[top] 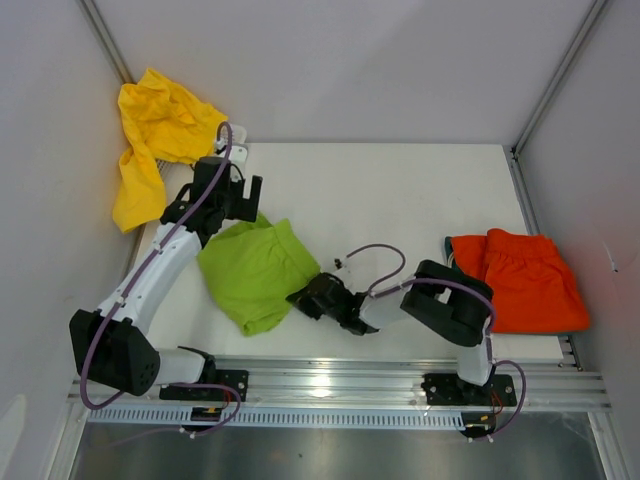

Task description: Fold and stack the shorts

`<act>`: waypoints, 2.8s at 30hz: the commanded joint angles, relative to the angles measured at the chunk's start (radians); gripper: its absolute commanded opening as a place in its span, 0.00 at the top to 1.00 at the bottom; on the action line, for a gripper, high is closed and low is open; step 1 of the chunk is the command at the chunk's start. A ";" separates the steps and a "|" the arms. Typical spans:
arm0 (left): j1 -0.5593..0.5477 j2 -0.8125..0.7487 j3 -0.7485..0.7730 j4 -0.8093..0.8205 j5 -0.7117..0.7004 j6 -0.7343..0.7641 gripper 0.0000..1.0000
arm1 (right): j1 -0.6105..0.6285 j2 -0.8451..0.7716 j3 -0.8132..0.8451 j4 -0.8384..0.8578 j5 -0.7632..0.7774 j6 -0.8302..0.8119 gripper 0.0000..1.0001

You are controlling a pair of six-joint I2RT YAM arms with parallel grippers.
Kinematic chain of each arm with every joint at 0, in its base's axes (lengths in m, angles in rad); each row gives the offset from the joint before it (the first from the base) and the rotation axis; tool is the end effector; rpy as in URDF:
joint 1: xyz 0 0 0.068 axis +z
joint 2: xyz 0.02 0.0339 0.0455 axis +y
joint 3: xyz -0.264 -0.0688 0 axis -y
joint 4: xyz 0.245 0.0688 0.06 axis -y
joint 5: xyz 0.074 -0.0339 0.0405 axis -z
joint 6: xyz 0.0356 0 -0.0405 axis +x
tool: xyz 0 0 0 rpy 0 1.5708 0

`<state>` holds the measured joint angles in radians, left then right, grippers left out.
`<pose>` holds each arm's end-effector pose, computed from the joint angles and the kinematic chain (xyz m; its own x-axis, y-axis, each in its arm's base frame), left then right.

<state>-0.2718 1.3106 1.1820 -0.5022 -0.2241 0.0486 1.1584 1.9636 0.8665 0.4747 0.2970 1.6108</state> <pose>0.2820 -0.0704 0.3326 -0.5632 0.2061 -0.8002 0.1164 0.9785 0.1701 0.1594 0.3385 0.1038 -0.7708 0.6220 -0.1380 0.2647 0.5096 0.8187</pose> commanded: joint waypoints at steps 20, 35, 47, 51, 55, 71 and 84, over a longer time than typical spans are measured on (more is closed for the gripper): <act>0.009 0.170 0.091 -0.041 0.261 -0.153 0.01 | -0.704 -0.262 0.075 -0.598 -0.544 -1.060 0.20; 0.009 0.323 -0.070 0.226 0.393 -0.279 0.01 | -0.661 -0.276 -0.063 -0.378 -0.705 -0.950 0.25; 0.054 0.469 -0.075 0.280 0.357 -0.340 0.01 | -0.625 -0.233 -0.055 -0.383 -0.684 -0.951 0.63; 0.075 0.497 -0.128 0.346 0.388 -0.378 0.03 | -0.625 -0.221 -0.041 -0.400 -0.667 -0.957 0.88; 0.108 0.501 -0.147 0.366 0.428 -0.400 0.12 | -0.634 -0.216 -0.020 -0.439 -0.645 -0.971 1.00; 0.019 0.103 -0.627 0.534 0.453 -0.503 0.27 | -0.733 -0.100 0.271 -0.705 -0.601 -1.141 1.00; -0.083 -0.238 -0.604 0.277 0.181 -0.569 0.01 | -0.743 -0.218 0.273 -0.712 -0.510 -1.129 0.46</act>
<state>-0.3542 1.1046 0.4923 -0.1547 0.0532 -0.4927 0.4213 1.8511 1.1324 -0.2356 -0.2672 0.4770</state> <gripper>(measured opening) 0.985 0.508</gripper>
